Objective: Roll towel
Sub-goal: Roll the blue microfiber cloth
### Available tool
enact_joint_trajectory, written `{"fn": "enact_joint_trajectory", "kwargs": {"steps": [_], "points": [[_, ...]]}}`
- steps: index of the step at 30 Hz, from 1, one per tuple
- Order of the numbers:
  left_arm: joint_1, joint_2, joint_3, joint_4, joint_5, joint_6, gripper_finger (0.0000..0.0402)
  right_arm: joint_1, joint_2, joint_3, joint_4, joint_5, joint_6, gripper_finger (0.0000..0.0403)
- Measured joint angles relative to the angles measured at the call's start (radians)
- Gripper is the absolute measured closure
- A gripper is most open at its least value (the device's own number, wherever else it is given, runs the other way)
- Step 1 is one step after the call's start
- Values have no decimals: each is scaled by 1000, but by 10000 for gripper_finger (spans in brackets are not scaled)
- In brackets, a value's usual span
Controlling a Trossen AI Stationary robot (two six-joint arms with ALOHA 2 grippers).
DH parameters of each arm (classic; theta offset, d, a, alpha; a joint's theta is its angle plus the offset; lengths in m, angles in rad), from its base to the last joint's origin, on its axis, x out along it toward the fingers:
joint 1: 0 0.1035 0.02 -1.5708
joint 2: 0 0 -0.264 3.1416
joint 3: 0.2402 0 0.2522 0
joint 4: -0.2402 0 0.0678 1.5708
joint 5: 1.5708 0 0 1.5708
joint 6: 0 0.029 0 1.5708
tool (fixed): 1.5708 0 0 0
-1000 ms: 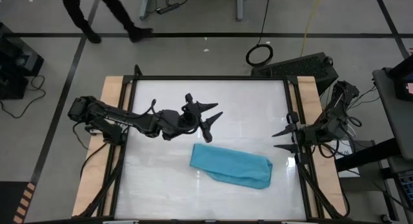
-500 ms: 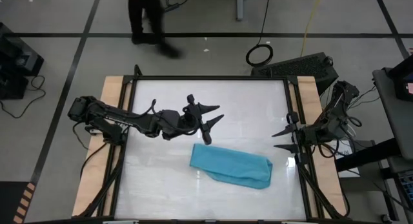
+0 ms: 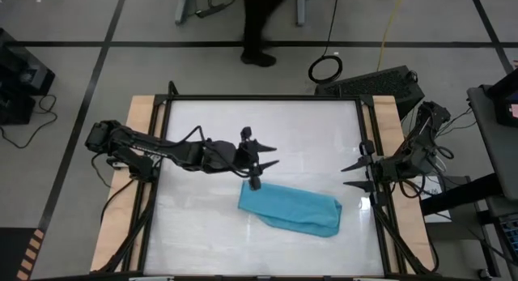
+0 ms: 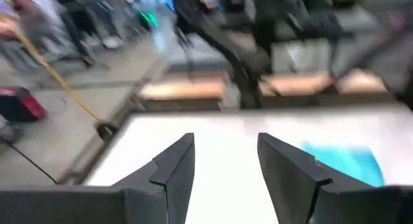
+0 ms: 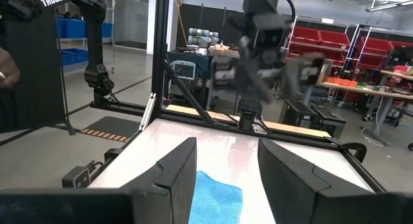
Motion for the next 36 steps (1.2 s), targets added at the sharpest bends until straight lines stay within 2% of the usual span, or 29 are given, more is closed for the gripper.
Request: {"fn": "enact_joint_trajectory", "kwargs": {"steps": [7,11,15,19,23,27,36], "points": [[-17,9,0,-243,230,-7,226,0,0,0,5,3,-1,247],[-35,37,-25,-284,291,1,226,-1,2,0,33,43,2,247],[-42,85,-29,-345,340,20,226,-1,16,0,65,33,21,248],[-50,140,-29,-372,390,46,226,-1,63,0,49,33,178,248],[-51,200,-29,-373,456,47,226,-1,176,-1,31,-38,216,247],[-56,254,-29,-372,459,66,226,0,320,-1,31,-55,351,247],[-66,353,-29,-278,472,81,226,0,668,-1,40,-253,647,247]]}}
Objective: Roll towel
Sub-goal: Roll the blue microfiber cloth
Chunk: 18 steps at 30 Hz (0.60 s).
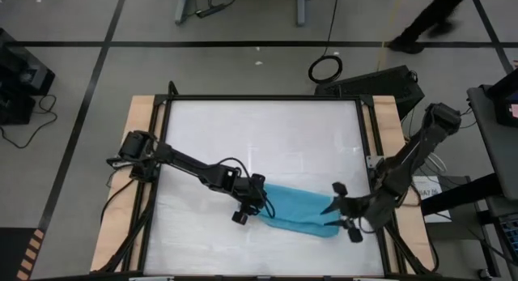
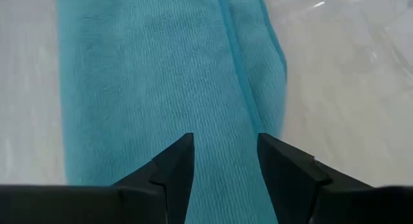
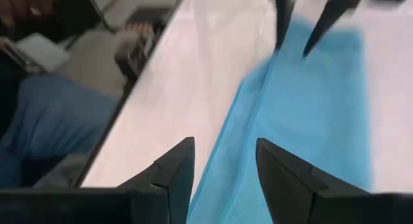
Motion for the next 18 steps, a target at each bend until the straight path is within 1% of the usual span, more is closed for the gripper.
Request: {"fn": "enact_joint_trajectory", "kwargs": {"steps": [3,8,18], "points": [[2,29,0,55,34,1,226,0,92,0,38,-39,60,247],[5,41,0,54,39,-2,226,1,199,0,55,-79,115,248],[-9,41,0,-36,37,-8,226,1,343,0,48,-66,153,248]]}}
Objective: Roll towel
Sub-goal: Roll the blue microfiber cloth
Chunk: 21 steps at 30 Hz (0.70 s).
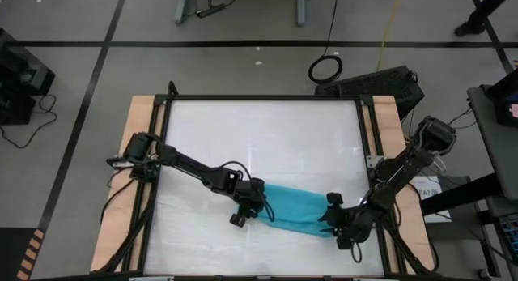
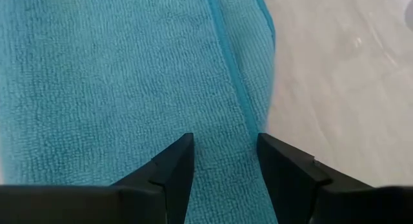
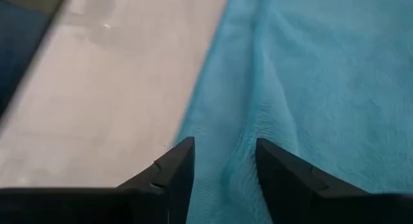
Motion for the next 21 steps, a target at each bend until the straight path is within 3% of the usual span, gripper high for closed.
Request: {"fn": "enact_joint_trajectory", "kwargs": {"steps": [6,16,21], "points": [[-4,0,0,-22,-6,-2,226,-1,33,0,-47,16,38,271],[-17,-2,2,-100,-25,-1,226,-1,34,1,-85,11,20,390],[-34,-23,21,-156,-76,19,226,-1,24,53,-161,6,-18,397]]}}
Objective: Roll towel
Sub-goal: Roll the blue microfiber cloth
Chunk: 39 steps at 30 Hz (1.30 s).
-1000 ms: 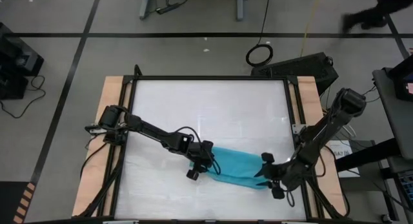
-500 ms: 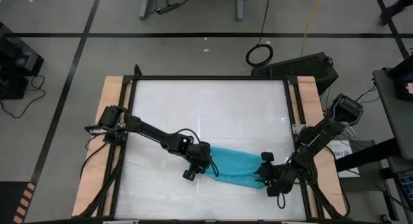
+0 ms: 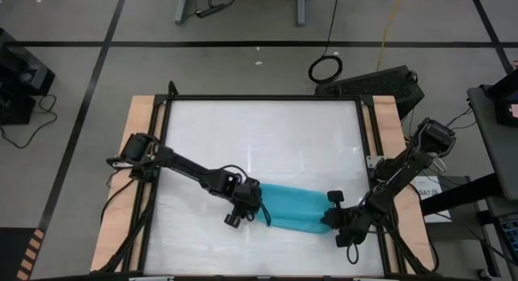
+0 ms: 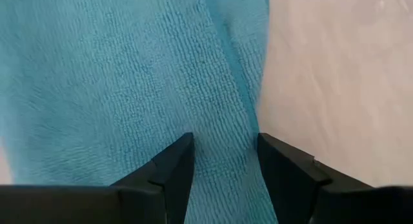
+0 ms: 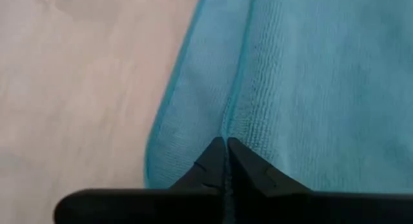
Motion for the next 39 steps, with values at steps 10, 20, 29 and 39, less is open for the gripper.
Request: {"fn": "enact_joint_trajectory", "kwargs": {"steps": [10,20,29,39], "points": [[-9,-89,13,-30,-33,5,226,-3,-24,225,-266,-35,-85,401],[-37,-90,1,-11,-33,-20,226,20,-8,243,-269,-208,7,402],[-38,-60,-1,18,-32,-10,226,34,3,243,-239,-205,25,403],[-38,-24,0,21,-25,22,226,57,3,243,-198,-230,30,403]]}}
